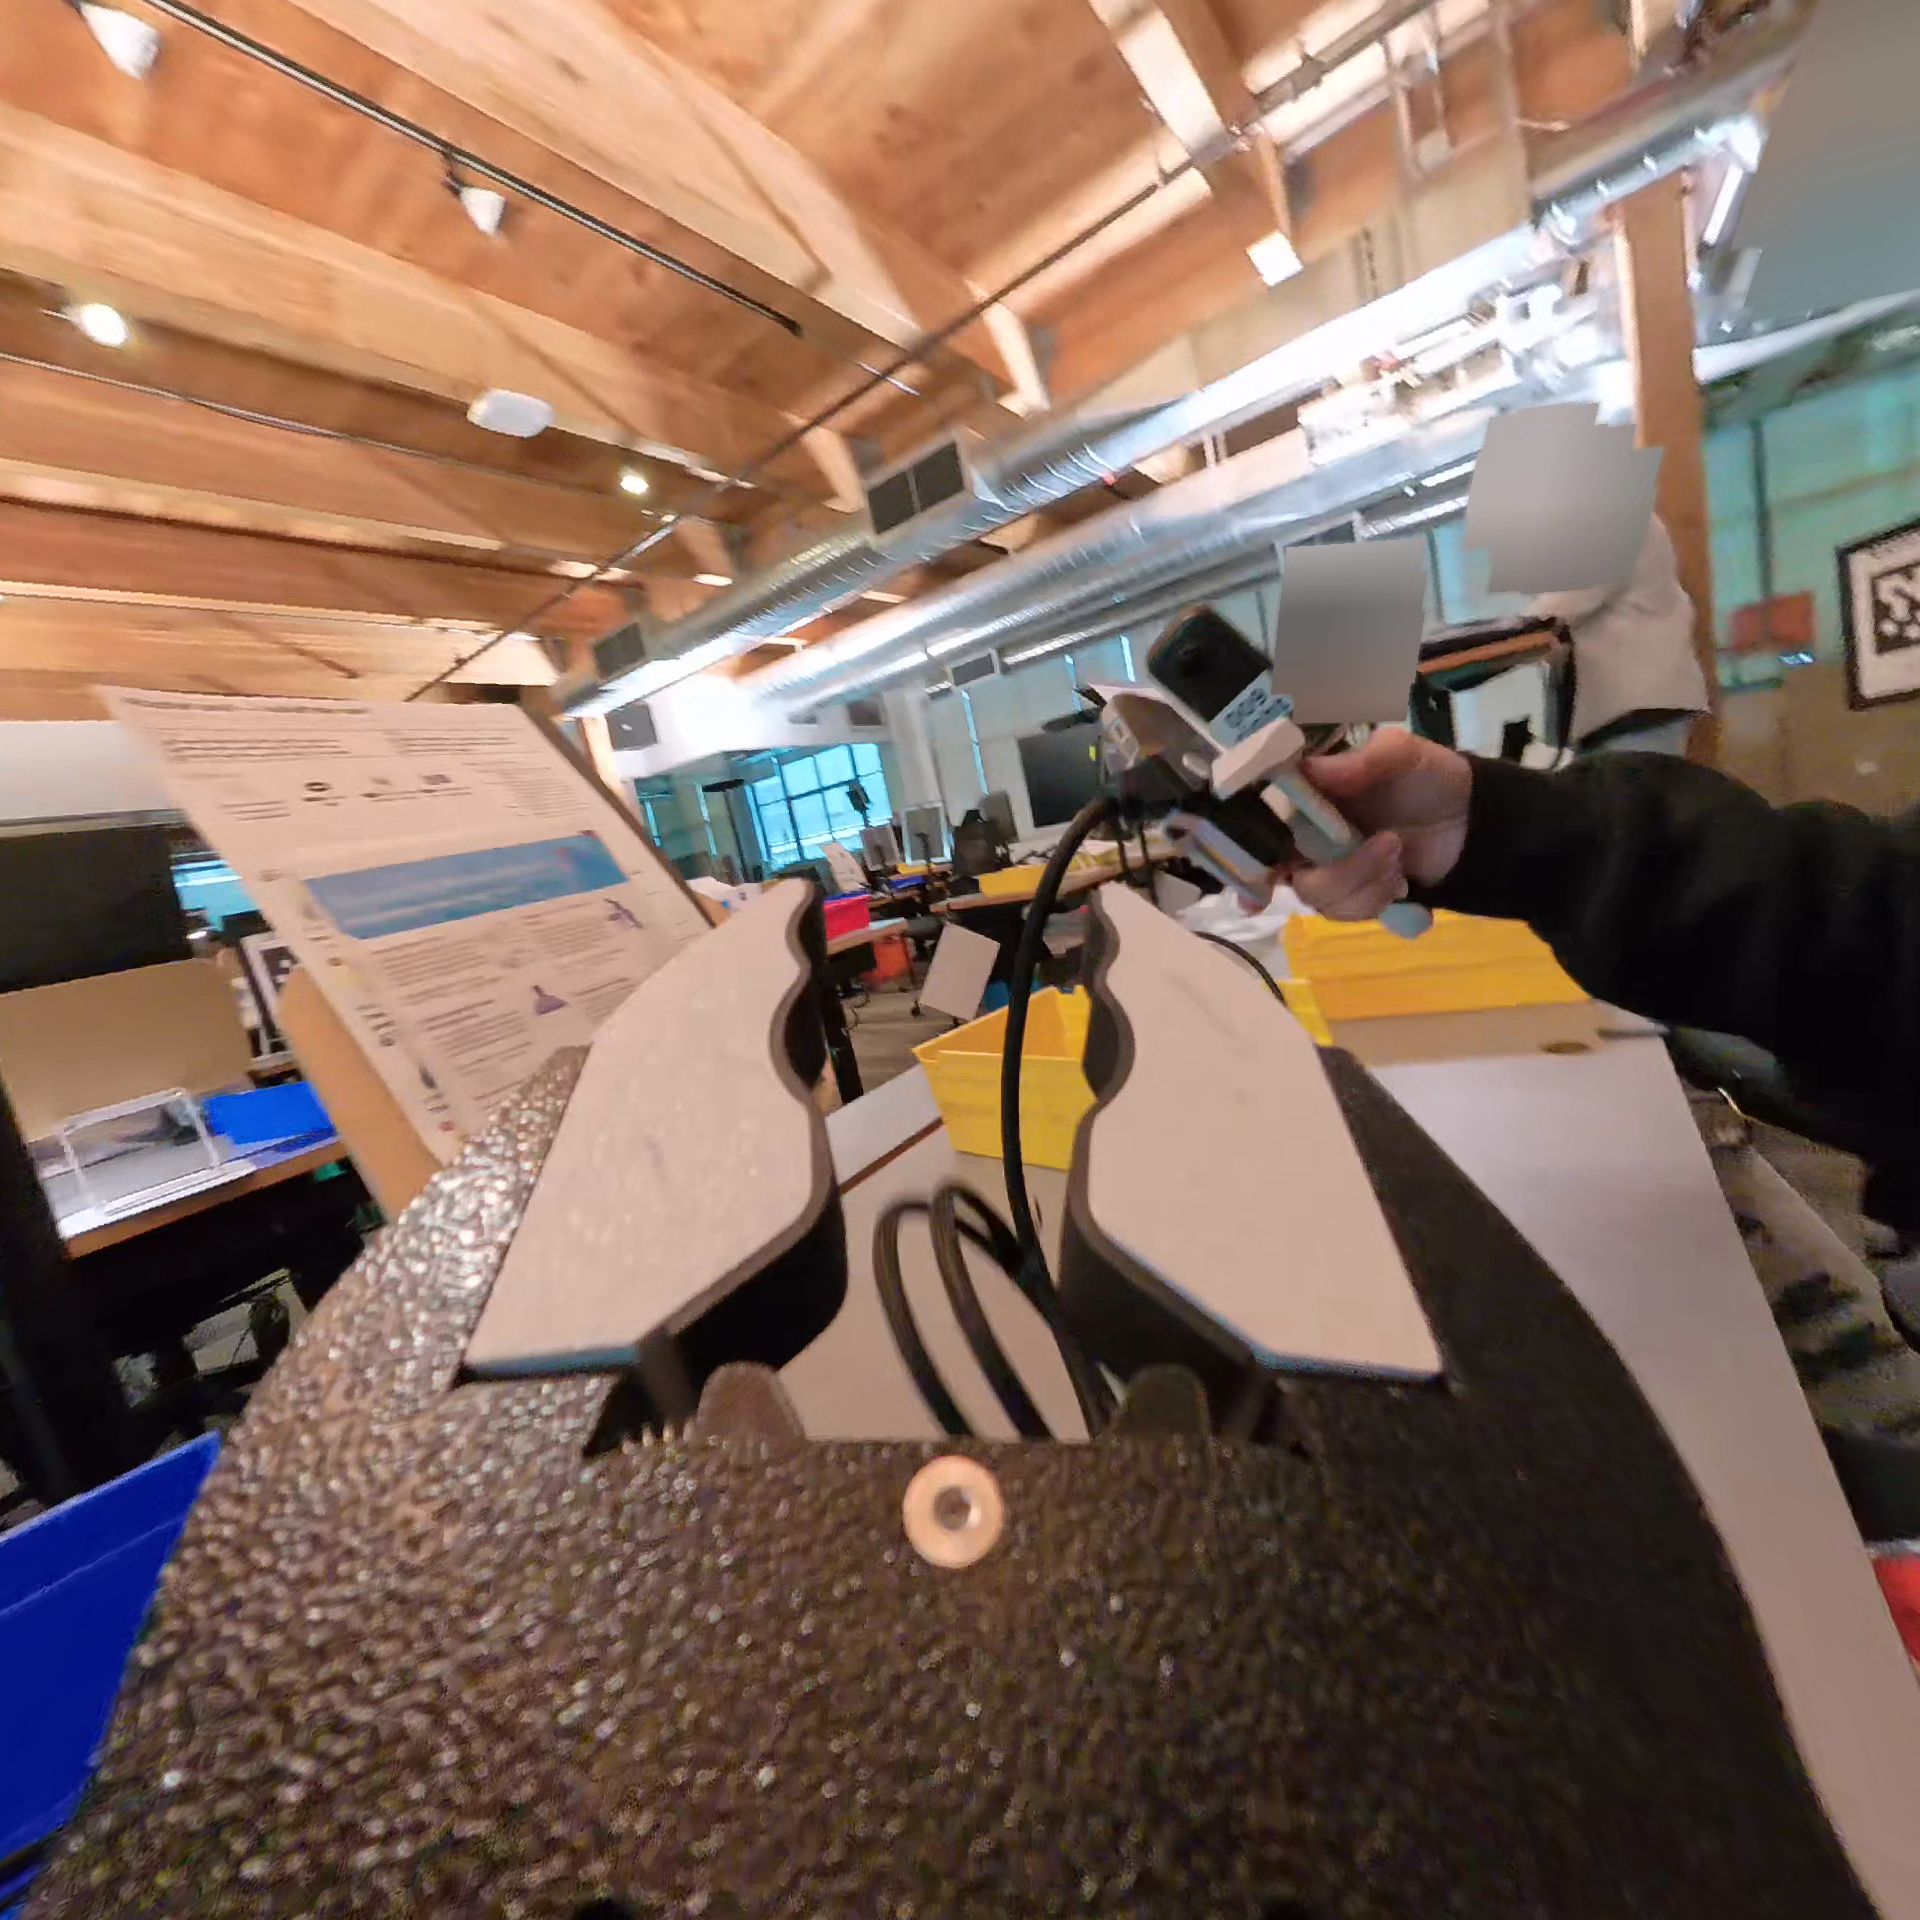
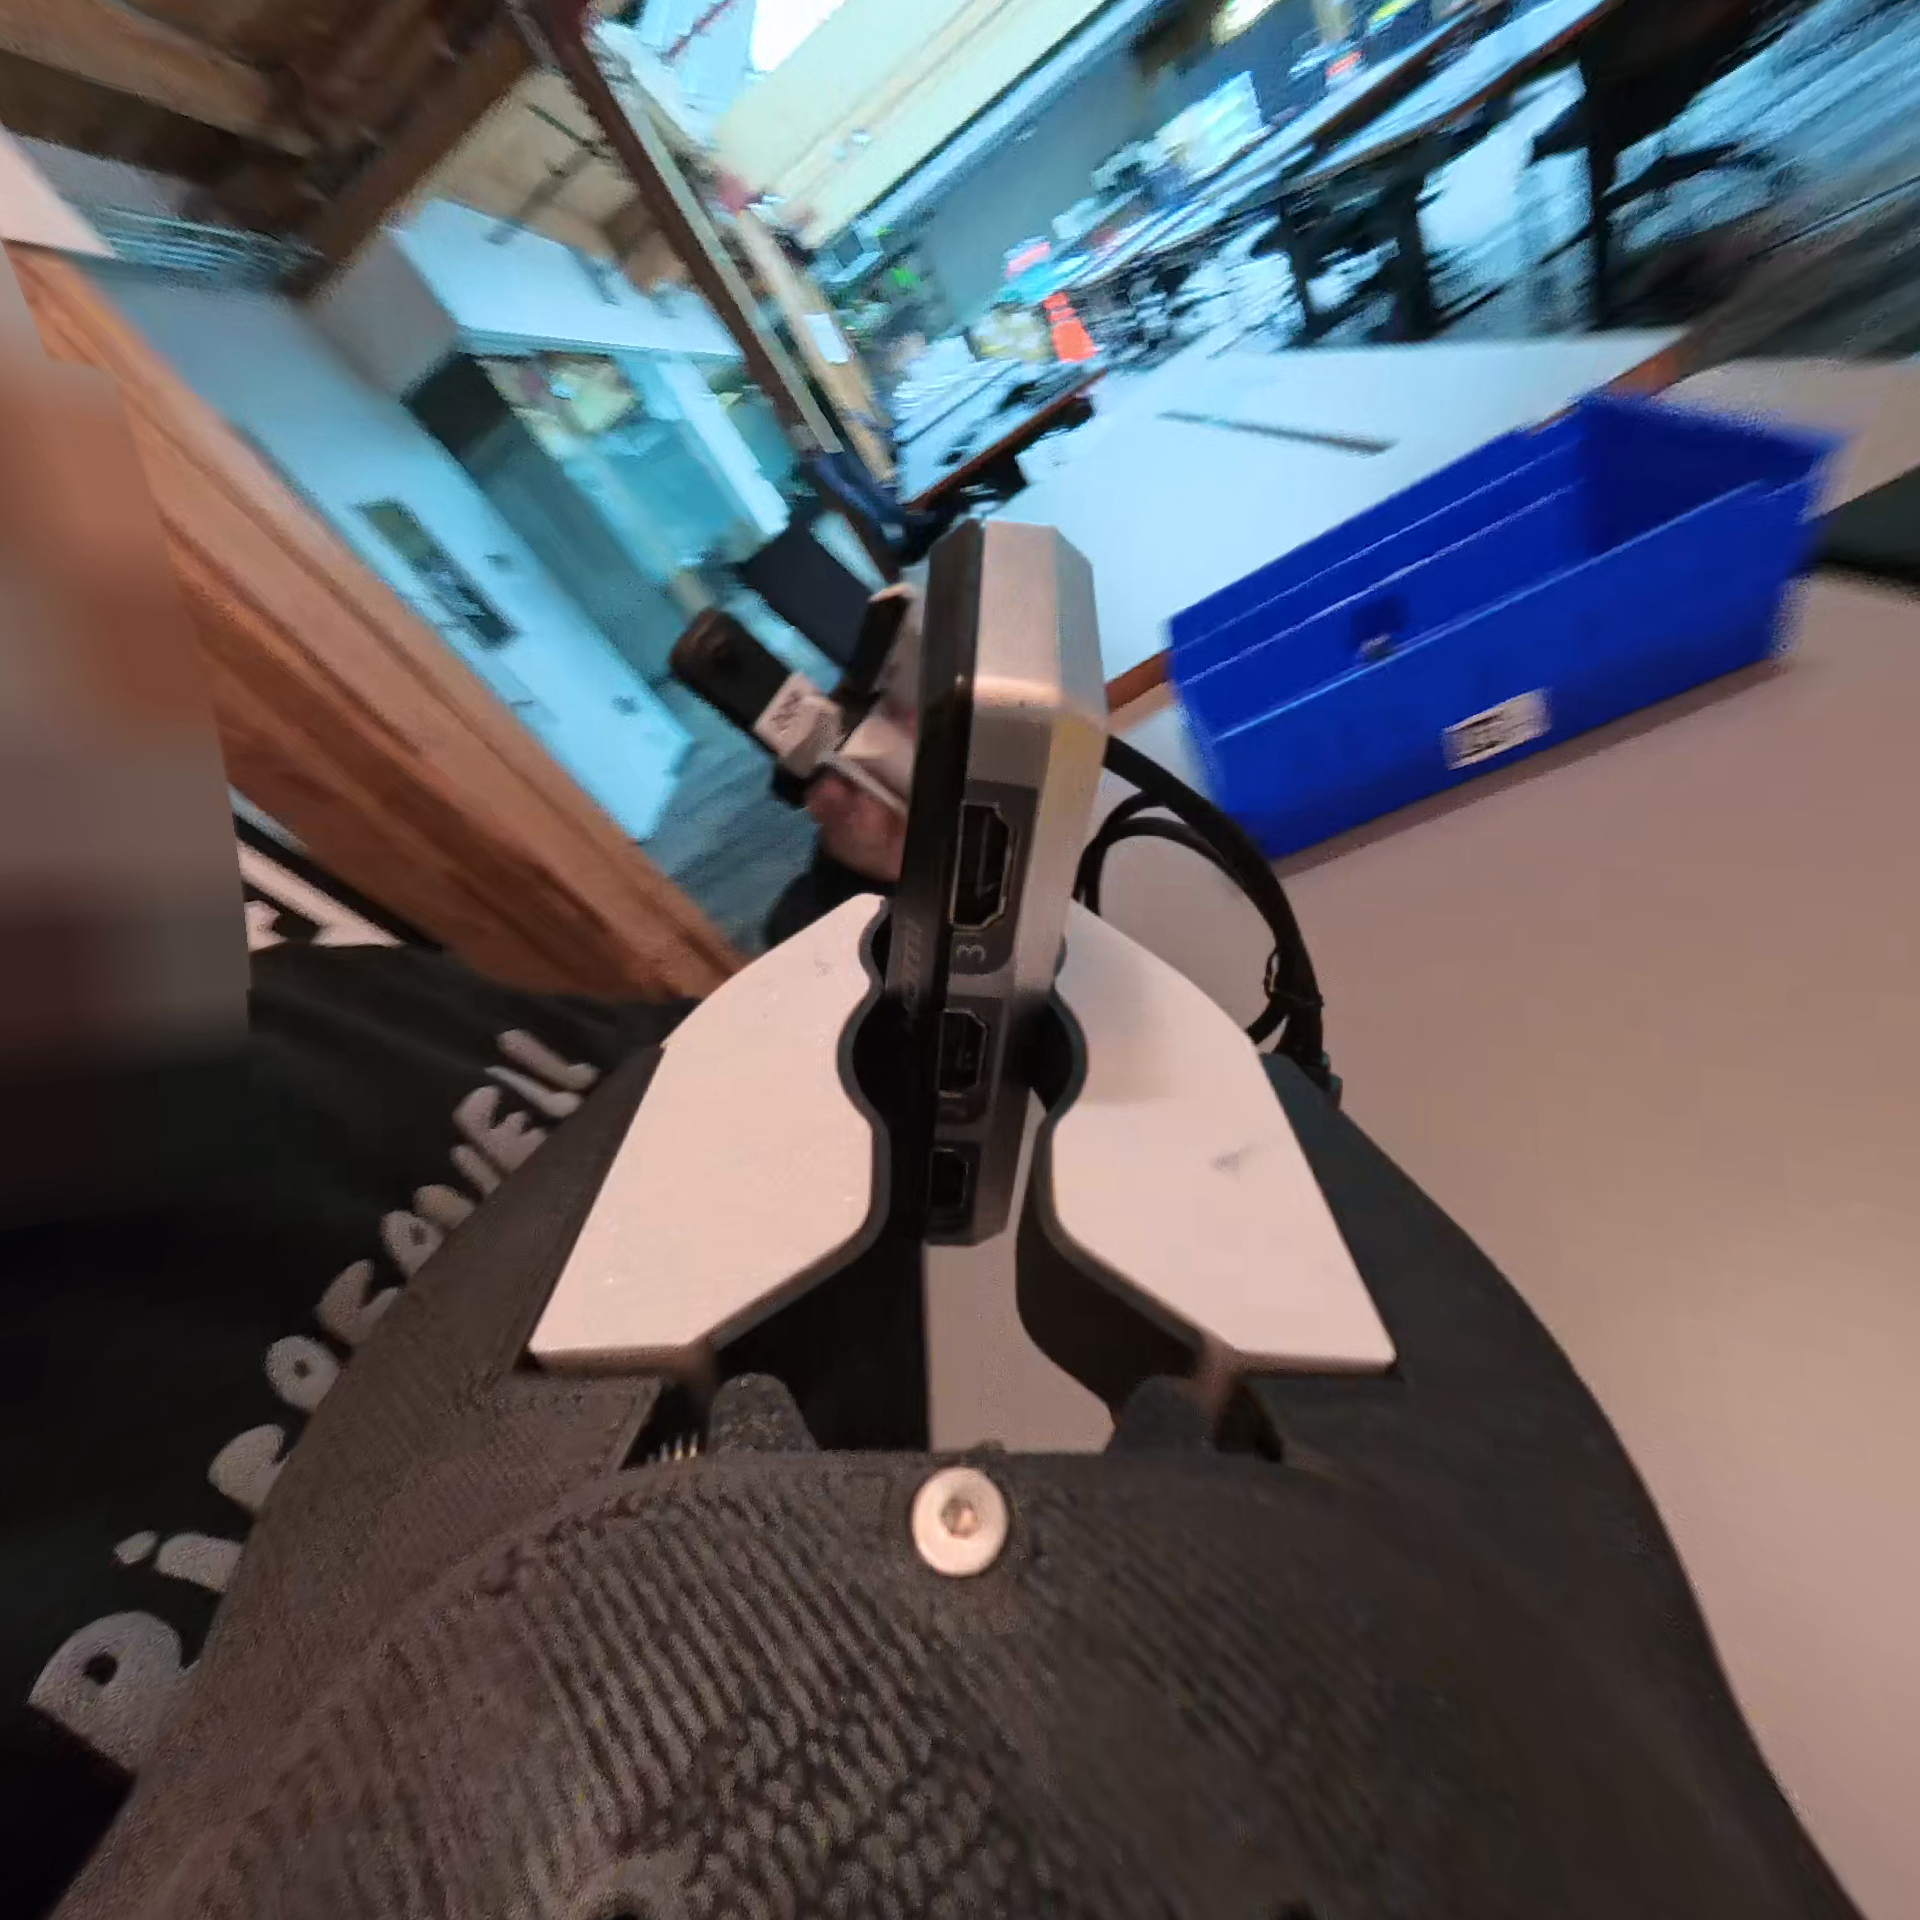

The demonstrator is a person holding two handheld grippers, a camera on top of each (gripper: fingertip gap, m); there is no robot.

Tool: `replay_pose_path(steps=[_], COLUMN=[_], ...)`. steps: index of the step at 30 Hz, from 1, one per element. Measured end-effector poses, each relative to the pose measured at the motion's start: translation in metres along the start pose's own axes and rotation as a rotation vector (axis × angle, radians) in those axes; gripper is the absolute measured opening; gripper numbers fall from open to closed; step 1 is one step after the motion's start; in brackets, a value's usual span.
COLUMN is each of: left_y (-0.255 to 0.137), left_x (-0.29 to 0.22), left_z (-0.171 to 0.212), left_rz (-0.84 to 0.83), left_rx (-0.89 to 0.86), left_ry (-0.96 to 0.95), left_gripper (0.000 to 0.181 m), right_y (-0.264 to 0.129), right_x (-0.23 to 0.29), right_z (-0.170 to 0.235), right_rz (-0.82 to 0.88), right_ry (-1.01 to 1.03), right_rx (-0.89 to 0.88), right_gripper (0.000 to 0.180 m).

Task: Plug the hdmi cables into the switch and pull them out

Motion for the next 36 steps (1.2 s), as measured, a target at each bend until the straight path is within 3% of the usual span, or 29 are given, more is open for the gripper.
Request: replay_pose_path(steps=[6, 10, 17, 23, 26, 31, 36], left_y=[0.02, 0.04, 0.05, 0.053, 0.057, 0.062, 0.059], left_x=[-0.002, -0.009, -0.014, -0.012, -0.015, -0.023, -0.024], left_z=[0.038, 0.076, 0.103, 0.118, 0.129, 0.144, 0.147], left_rz=[0.077, 0.143, 0.204, 0.215, 0.234, 0.274, 0.295], left_rx=[0.083, 0.171, 0.208, 0.22, 0.237, 0.303, 0.309], left_ry=[-0.09, -0.14, -0.223, -0.273, -0.308, -0.301, -0.31], left_gripper=[0.045, 0.044, 0.041, 0.038, 0.037, 0.037, 0.037], right_y=[-0.125, -0.209, -0.29, -0.306, -0.306, -0.284, -0.247], right_x=[-0.03, -0.069, -0.144, -0.201, -0.229, -0.282, -0.325], right_z=[-0.066, -0.084, -0.068, -0.023, -0.011, 0.002, 0.037], right_rz=[0.457, 0.811, 1.047, 1.168, 1.253, 1.229, 1.086], right_ry=[-0.111, -0.127, -0.001, 0.077, 0.012, -0.232, -0.423], right_rx=[0.046, 0.224, 0.445, 0.847, 1.134, 1.522, 1.591], right_gripper=[0.023, 0.023, 0.023, 0.023, 0.023, 0.023, 0.023])
Point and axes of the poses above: each gripper's, where its closed fingertips meet, y out along the fingers, z out of its underside, x = y × z across the jaws, the point moved 1 cm from there along -y, back along the fingers, and after that the axes turned 14 degrees about x, right-handed, at the moved point
